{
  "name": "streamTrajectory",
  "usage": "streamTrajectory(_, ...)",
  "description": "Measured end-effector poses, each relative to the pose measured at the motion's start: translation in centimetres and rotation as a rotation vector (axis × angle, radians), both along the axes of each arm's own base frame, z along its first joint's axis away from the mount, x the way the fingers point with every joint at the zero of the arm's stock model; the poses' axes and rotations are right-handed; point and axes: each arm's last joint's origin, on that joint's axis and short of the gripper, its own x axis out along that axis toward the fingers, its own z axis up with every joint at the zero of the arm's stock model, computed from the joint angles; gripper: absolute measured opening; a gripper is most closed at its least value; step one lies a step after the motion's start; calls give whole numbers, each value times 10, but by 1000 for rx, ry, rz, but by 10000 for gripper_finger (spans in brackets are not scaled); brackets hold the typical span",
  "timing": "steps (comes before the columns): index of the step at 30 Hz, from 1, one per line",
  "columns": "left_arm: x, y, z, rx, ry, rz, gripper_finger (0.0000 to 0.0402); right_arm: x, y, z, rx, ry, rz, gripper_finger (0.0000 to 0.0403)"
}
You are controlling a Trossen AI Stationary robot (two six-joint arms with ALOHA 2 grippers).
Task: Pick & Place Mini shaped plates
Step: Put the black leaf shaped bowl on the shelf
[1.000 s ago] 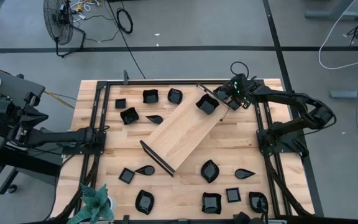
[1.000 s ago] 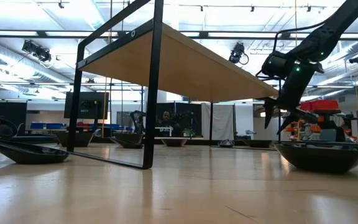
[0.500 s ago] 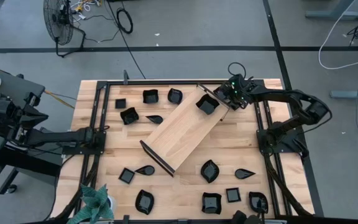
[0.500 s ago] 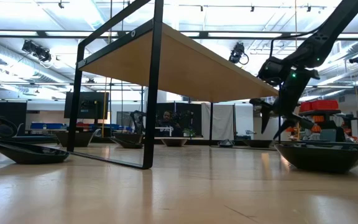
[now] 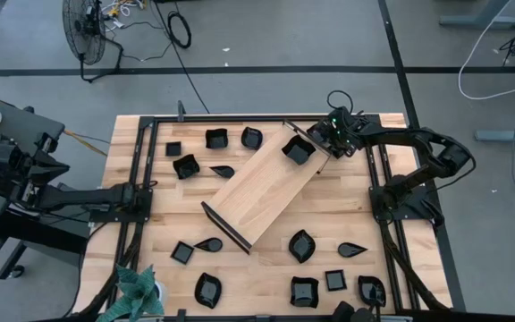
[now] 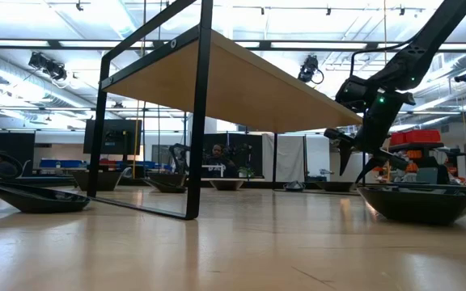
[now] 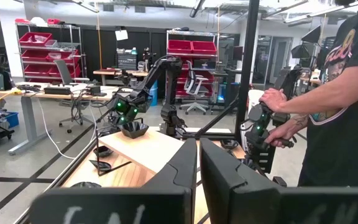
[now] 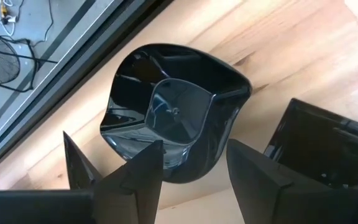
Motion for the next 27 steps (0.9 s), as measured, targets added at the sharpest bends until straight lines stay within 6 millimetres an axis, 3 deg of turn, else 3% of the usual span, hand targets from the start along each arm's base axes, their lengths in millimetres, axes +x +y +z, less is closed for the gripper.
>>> streamTrajectory(27,0,0,0,0,0,0,25,1,-2,-7,1,32,-5,178)
